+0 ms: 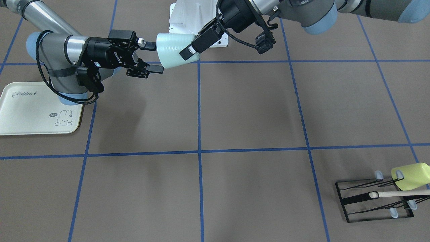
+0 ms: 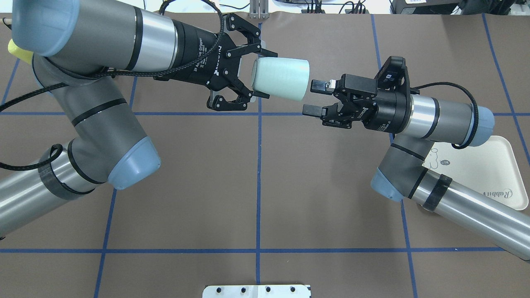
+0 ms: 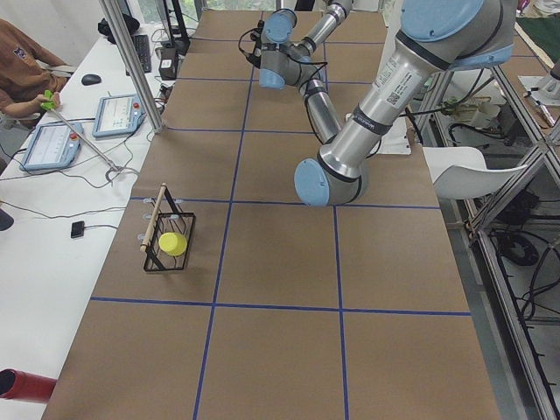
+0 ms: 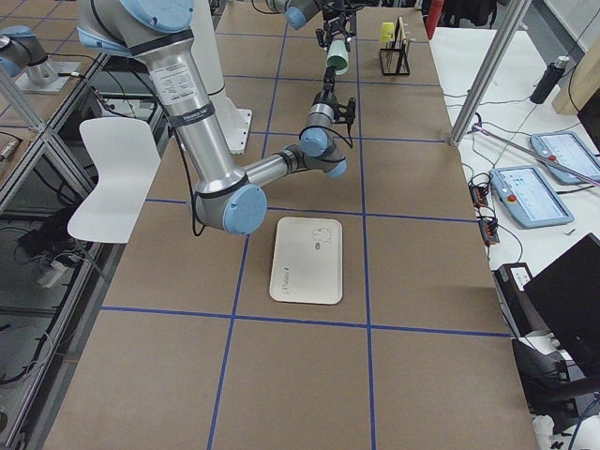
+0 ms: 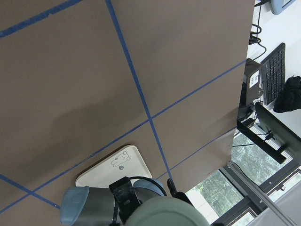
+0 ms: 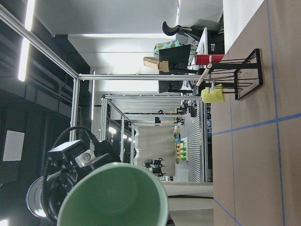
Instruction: Left arm grabs green cup and hands to right arm on tray
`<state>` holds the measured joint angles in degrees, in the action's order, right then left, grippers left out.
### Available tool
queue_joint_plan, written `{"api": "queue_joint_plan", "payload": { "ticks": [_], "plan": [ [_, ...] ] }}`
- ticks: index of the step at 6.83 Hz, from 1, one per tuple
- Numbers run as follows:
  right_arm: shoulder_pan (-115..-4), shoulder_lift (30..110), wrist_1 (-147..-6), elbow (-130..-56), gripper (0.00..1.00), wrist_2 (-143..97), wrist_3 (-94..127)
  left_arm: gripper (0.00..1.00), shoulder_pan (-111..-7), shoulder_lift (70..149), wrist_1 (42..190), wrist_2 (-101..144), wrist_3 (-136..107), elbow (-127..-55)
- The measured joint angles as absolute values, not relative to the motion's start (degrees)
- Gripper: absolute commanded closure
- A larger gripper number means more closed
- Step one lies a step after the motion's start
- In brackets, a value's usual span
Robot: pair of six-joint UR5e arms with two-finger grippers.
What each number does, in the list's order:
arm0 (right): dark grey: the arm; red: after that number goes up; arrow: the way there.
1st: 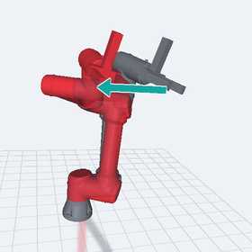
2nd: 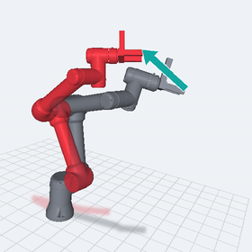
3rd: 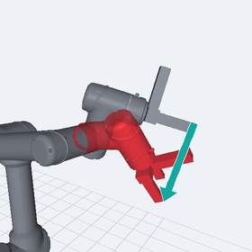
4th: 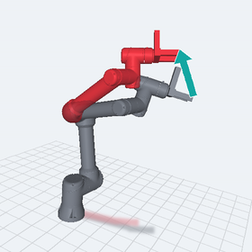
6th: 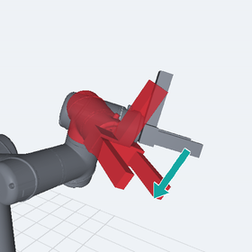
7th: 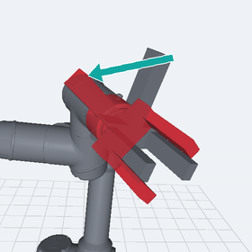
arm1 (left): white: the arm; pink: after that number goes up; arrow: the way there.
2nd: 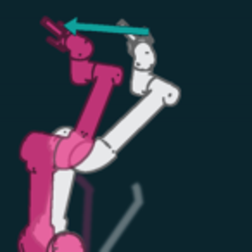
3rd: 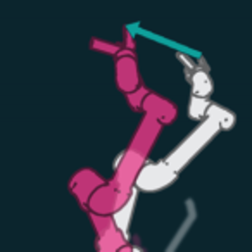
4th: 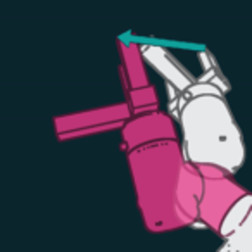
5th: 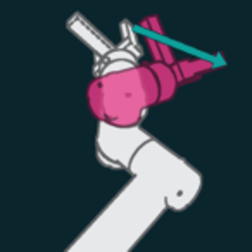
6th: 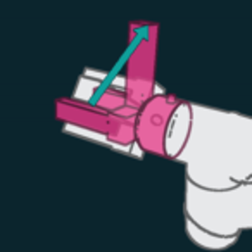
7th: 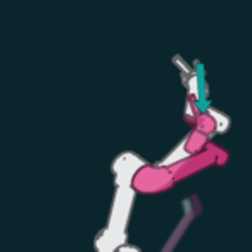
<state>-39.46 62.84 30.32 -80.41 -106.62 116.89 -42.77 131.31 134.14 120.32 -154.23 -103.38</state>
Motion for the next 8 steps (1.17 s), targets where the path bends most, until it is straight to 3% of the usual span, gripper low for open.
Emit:
{"api": "queue_joint_plan", "payload": {
  "ticks": [8],
  "plan": [
    [-39.4,62.7,30.3,-79.7,0.12,-106.6,116.7,0.87,-40.2,131.5,136.1,120.2,-155.6,-102.7]
  ]
}}
